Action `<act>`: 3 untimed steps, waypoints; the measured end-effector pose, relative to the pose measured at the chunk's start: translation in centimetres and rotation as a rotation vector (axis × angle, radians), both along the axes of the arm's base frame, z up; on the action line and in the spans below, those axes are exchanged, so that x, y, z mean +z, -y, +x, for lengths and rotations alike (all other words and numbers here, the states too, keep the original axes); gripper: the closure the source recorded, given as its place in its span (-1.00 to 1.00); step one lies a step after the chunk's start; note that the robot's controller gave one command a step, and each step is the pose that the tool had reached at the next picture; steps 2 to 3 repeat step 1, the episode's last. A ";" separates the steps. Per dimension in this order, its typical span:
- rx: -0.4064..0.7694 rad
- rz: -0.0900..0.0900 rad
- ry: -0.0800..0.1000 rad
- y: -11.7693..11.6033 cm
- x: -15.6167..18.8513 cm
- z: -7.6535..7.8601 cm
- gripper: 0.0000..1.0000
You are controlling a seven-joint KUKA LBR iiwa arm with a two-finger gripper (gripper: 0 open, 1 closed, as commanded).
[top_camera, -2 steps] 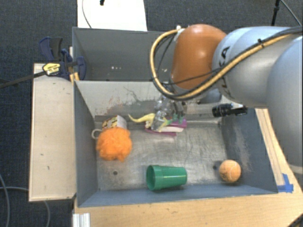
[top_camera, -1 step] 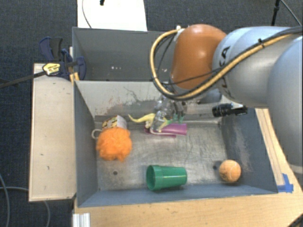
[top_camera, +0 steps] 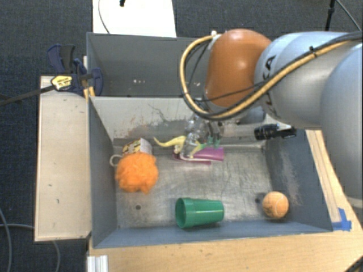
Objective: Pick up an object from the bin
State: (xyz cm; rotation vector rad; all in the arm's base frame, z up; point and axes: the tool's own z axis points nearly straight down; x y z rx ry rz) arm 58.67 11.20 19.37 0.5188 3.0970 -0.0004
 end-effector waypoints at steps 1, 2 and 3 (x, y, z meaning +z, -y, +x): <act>0.114 -0.002 -0.008 -0.6 2.2 -0.3 1.00; 0.114 -0.002 -0.008 -0.6 2.2 -0.3 1.00; 0.114 -0.002 -0.008 -0.6 2.2 -0.3 1.00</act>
Offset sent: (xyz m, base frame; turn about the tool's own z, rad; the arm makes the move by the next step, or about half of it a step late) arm -0.0329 -0.0029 0.0949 -0.3770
